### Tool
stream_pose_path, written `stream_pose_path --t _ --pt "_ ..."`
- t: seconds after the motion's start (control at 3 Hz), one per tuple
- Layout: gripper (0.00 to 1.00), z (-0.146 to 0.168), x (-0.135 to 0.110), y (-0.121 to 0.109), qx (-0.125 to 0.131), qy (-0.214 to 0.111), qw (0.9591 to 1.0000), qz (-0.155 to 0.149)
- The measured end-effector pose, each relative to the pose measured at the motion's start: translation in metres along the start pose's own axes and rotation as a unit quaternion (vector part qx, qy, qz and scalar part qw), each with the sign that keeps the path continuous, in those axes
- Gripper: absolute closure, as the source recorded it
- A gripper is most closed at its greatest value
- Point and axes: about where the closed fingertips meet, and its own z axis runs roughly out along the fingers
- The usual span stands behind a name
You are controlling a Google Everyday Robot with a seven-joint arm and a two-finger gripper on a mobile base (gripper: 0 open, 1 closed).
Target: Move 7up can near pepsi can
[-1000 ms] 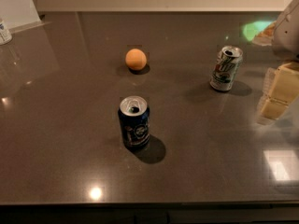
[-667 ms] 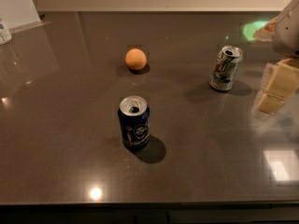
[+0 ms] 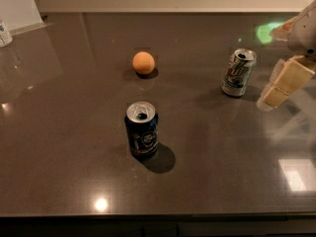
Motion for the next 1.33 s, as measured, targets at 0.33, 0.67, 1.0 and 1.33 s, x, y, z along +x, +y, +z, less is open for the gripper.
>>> stream_pose_path --t 0.33,0.67,1.0,1.33 --pt "0.0 0.022 0.003 -0.021 0.002 -0.033 0.9992 0.024" --pt "0.0 0.041 0.009 -0.042 0.009 -0.056 0.9972 0.048" --pt "0.0 0.053 0.015 -0.063 0.019 -0.071 0.9946 0.073" --pt "0.0 0.069 0.024 -0.079 0.018 -0.079 0.991 0.107"
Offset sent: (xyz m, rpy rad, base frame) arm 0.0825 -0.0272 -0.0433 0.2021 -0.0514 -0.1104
